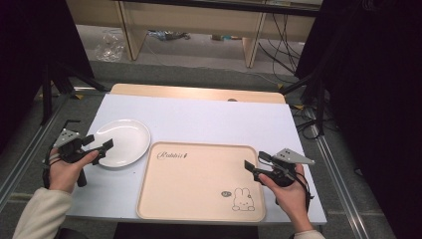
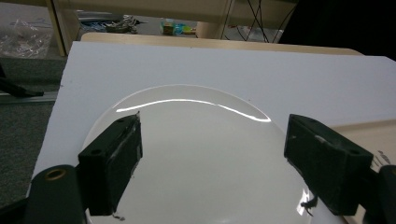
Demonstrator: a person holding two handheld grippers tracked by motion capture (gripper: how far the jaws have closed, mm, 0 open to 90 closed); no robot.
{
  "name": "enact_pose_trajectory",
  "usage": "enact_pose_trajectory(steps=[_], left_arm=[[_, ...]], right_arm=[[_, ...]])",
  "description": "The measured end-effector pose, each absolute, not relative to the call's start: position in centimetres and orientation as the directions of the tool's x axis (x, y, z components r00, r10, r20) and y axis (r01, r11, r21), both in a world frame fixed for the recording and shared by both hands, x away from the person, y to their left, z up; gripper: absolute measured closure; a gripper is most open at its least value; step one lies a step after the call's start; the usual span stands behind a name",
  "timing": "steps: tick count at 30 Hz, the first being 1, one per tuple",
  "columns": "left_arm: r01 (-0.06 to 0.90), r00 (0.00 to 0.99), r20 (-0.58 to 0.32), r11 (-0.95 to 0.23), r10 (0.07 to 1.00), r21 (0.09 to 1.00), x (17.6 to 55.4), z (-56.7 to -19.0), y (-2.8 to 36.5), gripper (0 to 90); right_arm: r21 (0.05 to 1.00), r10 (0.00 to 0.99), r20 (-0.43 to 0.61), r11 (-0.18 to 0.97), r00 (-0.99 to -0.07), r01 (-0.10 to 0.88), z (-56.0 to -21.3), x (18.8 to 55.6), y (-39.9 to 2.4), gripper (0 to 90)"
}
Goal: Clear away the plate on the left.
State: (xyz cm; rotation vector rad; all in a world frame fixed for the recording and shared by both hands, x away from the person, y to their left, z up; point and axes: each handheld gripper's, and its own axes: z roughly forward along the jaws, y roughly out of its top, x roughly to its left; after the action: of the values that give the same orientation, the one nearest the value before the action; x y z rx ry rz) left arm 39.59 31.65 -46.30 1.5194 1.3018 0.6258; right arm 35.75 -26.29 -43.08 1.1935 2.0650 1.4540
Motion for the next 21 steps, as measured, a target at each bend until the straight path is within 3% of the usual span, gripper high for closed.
enact_pose_trajectory(steps=[21], left_arm=[[0.464,0.187,-0.275,0.162,0.943,0.871,41.3,-47.5,34.2,19.5]], right_arm=[[0.885,0.794,0.176,0.131,-0.581,0.447,-43.0,35.7,-26.2,30.3]])
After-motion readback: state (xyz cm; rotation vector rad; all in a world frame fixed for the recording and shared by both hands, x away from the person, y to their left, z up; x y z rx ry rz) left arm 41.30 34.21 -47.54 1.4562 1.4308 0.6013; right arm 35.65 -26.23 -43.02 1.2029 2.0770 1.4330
